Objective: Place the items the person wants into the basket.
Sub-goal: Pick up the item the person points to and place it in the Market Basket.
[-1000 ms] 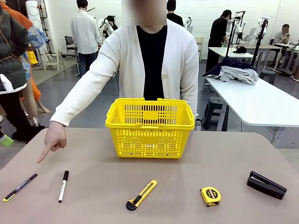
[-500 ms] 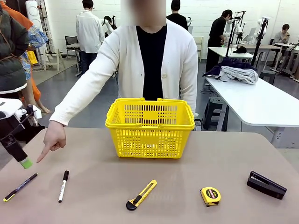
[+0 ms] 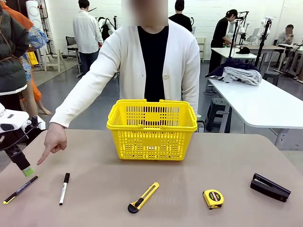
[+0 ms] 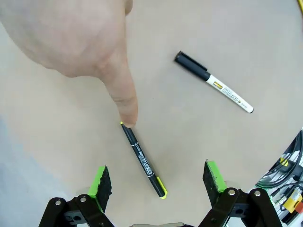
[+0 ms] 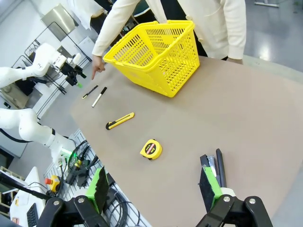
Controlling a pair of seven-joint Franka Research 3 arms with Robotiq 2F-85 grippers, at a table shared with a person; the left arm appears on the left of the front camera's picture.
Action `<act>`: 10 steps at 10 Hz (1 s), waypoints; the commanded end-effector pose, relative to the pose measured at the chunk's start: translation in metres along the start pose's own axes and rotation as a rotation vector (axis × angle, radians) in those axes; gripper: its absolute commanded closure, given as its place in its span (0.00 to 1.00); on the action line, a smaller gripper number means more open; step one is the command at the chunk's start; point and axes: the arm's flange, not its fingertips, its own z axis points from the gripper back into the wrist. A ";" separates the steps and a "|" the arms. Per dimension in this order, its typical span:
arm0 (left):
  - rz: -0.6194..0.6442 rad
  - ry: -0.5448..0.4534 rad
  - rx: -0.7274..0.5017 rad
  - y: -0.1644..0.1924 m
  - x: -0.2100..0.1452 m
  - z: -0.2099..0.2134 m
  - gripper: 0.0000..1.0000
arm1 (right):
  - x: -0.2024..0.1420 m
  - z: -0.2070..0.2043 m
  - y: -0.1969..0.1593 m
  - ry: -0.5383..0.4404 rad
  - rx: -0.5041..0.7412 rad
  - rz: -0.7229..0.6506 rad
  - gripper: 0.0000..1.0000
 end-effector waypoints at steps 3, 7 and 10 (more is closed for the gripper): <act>0.017 0.022 0.013 -0.011 -0.027 -0.045 0.00 | 0.002 0.000 -0.002 -0.021 0.011 0.015 0.00; 0.015 0.030 0.046 -0.008 -0.037 -0.067 0.00 | 0.002 0.000 -0.002 -0.021 0.011 0.015 0.00; 0.015 0.033 0.047 -0.011 -0.041 -0.076 0.00 | 0.002 0.000 -0.002 -0.021 0.011 0.015 0.00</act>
